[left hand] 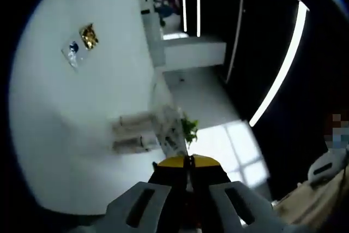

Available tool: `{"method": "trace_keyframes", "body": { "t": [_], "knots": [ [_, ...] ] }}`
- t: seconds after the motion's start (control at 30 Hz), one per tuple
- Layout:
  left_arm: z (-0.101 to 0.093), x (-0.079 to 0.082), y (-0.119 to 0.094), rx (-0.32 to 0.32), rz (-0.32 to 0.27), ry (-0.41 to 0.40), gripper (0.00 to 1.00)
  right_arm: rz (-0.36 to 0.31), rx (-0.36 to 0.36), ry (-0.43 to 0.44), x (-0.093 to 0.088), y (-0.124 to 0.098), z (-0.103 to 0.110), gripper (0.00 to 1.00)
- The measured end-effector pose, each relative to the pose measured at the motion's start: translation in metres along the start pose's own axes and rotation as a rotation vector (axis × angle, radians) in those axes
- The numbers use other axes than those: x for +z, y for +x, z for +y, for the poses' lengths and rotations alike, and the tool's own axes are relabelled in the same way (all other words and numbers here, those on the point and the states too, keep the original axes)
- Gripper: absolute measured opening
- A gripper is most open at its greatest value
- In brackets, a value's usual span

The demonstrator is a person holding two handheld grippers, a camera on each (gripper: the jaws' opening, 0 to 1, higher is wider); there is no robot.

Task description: Arrange the skincare products in the storage area until every visible bottle or jar stands upright without overlapping.

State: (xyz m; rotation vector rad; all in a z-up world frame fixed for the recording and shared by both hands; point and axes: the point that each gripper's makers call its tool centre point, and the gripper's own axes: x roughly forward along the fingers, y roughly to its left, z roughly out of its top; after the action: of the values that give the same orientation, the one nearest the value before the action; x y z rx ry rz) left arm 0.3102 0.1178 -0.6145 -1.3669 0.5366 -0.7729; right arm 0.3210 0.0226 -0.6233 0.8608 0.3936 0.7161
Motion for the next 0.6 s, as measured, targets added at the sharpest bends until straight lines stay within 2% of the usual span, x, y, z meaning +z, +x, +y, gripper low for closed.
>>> {"method": "trace_keyframes", "body": {
  "t": [0.2,0.3,0.6],
  "knots": [
    [0.014,0.005,0.004,0.036,0.0,-0.002,0.0,0.016,-0.024,-0.064,0.002,-0.003,-0.004,1.0],
    [0.022,0.007,0.006,0.055,-0.002,-0.007,0.0,0.005,-0.055,-0.115,0.004,-0.007,-0.009,1.0],
    [0.039,0.009,0.014,0.091,0.014,-0.017,0.0,0.04,-0.14,-0.208,0.005,-0.017,-0.025,1.0]
  ]
}}
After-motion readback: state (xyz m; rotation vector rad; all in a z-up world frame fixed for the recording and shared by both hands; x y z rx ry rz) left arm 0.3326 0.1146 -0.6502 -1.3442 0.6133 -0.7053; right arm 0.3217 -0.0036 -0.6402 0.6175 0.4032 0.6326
